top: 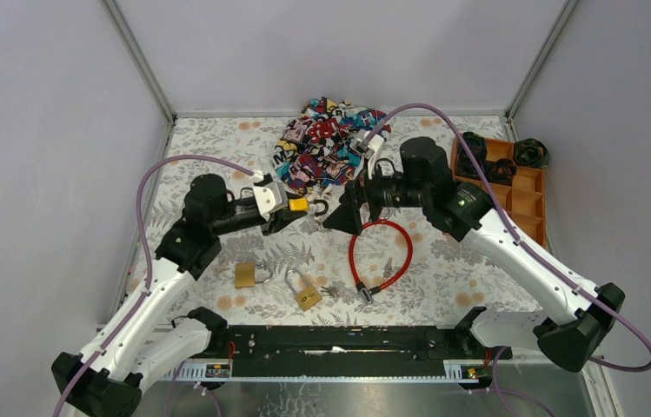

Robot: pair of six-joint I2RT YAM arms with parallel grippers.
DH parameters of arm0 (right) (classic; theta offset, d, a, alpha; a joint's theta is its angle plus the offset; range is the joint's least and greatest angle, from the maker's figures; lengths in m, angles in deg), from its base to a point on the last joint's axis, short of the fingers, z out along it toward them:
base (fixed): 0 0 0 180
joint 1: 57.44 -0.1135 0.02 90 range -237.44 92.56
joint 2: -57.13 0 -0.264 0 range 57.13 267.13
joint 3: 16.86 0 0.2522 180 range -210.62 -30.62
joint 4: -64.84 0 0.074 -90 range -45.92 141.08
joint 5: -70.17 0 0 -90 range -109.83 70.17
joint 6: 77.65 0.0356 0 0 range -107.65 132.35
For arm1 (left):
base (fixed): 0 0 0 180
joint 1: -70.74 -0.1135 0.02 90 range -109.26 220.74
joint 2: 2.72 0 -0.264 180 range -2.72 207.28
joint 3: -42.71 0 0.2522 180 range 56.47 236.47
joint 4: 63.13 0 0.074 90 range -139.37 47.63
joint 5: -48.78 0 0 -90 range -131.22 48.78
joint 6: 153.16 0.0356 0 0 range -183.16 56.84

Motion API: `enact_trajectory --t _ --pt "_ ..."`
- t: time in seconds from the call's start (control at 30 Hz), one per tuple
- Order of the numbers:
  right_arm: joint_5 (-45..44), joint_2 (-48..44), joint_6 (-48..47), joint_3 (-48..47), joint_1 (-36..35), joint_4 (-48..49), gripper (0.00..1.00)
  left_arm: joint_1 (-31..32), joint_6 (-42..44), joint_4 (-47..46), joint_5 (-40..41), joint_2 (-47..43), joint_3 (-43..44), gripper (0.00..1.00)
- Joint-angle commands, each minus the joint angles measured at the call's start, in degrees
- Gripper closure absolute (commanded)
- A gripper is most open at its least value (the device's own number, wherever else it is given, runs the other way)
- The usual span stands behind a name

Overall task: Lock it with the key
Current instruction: Lock the lock.

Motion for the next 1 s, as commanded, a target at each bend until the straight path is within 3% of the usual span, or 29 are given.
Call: enact_trajectory --t 0.0,0.2,0.37,0.43,0.5,0.57,0.67,0.8,0.97 --pt "7.0 2.4 13.9 1.2 2.0 12.2 0.08 1.3 5.5 -5.5 -0.7 -1.9 0.2 1.0" --pt "10.1 5.7 15.5 0.4 2.0 13.7 0.55 1.5 5.8 -5.3 -1.9 -2.3 0.5 1.0" --pt "12.0 5.4 13.4 2.5 1.9 14.9 0.81 1.5 1.9 -4.6 -5.4 -2.1 2.1 1.0" --pt "11.9 4.5 9.9 4.1 2.0 15.8 0.93 1.5 -1.2 -3.1 -10.0 -1.9 3.5 1.0" --pt "10.1 3.2 4.9 5.6 1.9 17.0 0.96 1.5 -4.7 -0.1 -17.7 -1.0 5.2 1.0" --pt "9.1 2.0 -0.5 6.1 2.0 18.3 0.98 1.5 -9.0 1.2 -23.0 0.3 6.2 1.0" --pt "7.2 0.3 -7.5 8.5 2.0 24.0 0.96 1.5 -16.5 -0.3 -24.8 3.2 7.4 1.0" --pt "5.9 -0.9 -16.5 9.5 2.0 22.9 0.83 1.6 -19.3 -1.9 -24.8 5.2 8.8 1.0" --pt "6.5 -1.7 -21.9 8.1 2.0 19.7 0.57 1.7 -20.0 -1.0 -24.1 6.5 9.6 1.0"
